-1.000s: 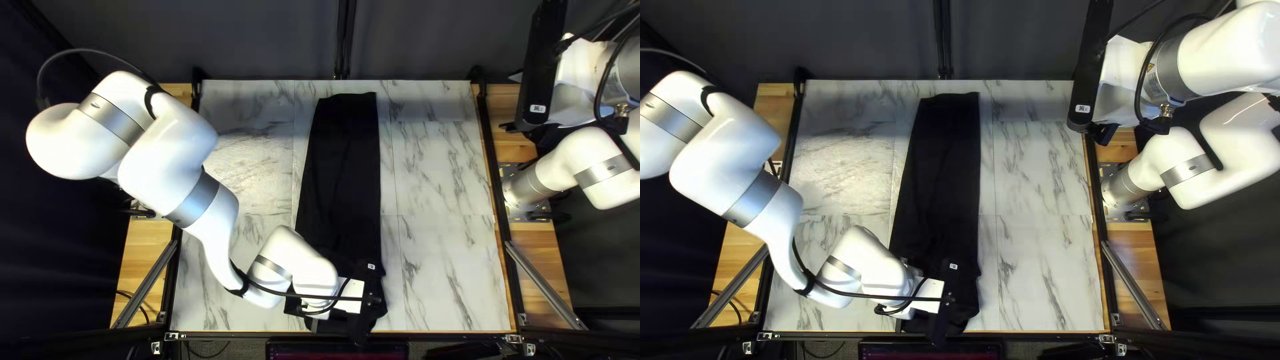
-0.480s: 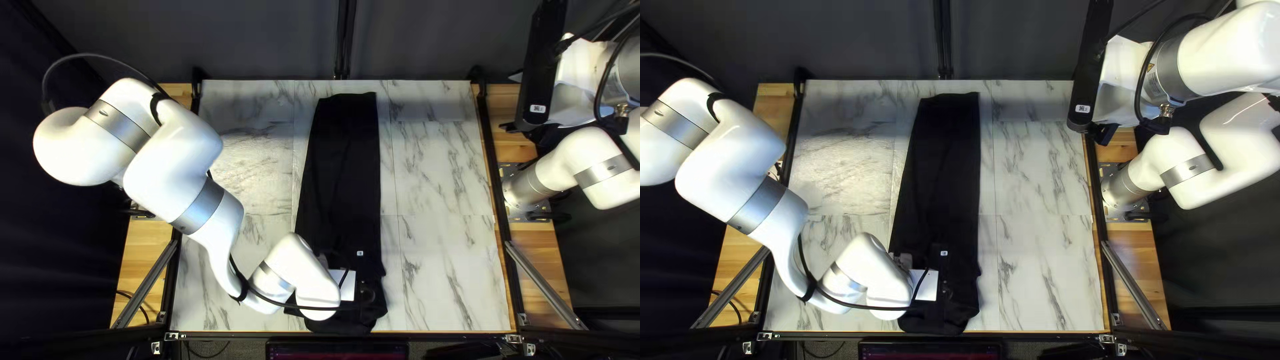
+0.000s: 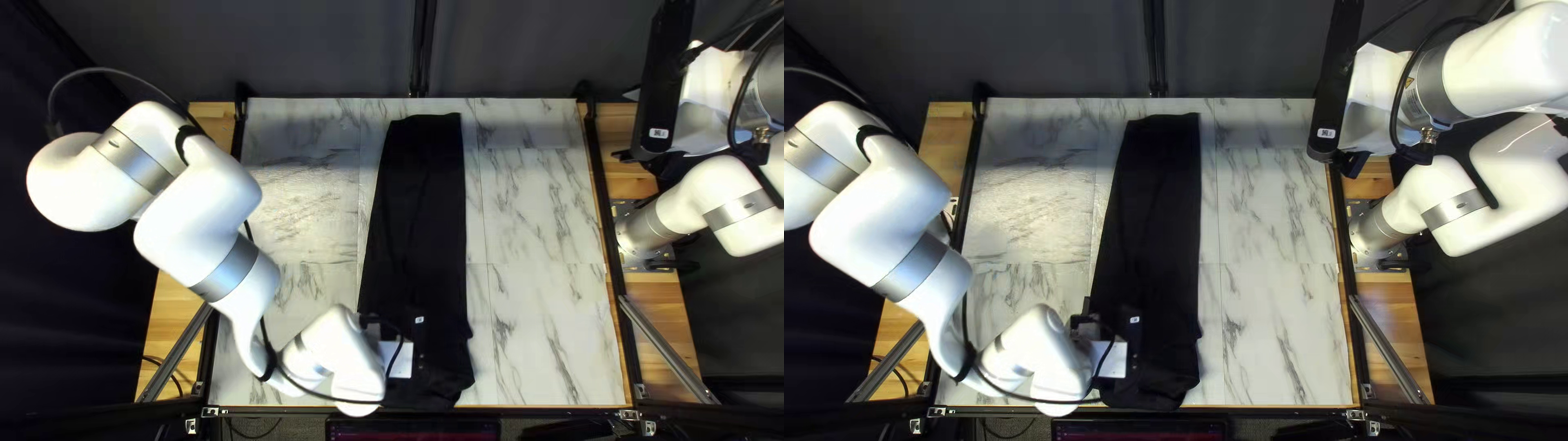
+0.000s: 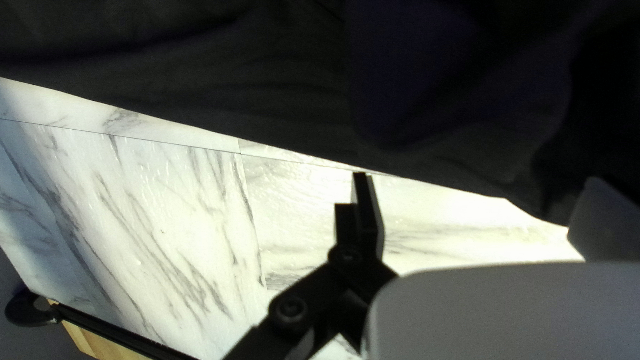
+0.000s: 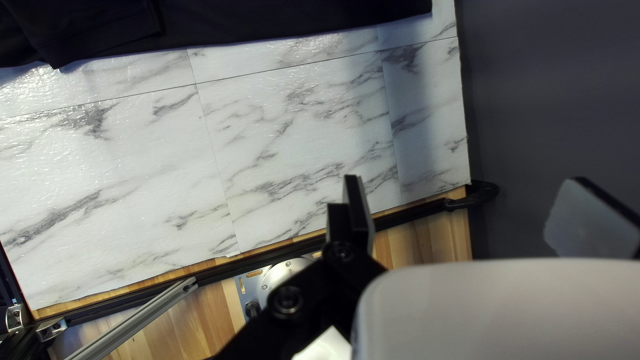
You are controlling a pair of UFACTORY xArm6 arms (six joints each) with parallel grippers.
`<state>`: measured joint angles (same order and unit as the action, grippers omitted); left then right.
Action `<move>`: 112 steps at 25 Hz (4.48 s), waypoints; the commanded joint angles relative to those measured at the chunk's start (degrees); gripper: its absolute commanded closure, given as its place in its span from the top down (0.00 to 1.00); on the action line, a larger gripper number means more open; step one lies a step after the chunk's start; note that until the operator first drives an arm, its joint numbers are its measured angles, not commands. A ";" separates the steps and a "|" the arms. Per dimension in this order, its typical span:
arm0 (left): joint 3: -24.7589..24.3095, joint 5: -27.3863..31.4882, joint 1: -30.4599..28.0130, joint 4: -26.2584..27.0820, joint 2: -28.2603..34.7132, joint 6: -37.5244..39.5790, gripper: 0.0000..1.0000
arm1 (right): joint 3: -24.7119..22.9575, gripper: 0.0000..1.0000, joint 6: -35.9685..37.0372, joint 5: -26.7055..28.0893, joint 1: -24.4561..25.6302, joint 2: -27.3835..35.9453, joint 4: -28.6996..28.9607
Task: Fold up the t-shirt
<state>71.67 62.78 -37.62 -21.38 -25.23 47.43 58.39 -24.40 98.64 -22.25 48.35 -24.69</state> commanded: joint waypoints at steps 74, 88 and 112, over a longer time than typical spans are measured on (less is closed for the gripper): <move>-0.48 -3.87 -0.66 -0.06 -0.52 1.50 1.00 | 0.00 1.00 0.00 0.00 0.00 0.00 0.00; -0.75 -4.50 -0.33 0.04 -0.25 1.24 0.75 | 0.00 1.00 0.00 0.00 0.00 0.00 0.00; -1.82 -6.02 0.68 -0.21 -0.28 1.71 0.05 | 0.00 1.00 0.00 0.00 0.00 0.00 0.00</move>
<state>69.69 56.52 -36.81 -21.69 -25.57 49.14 58.39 -24.40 98.64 -22.25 48.35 -24.69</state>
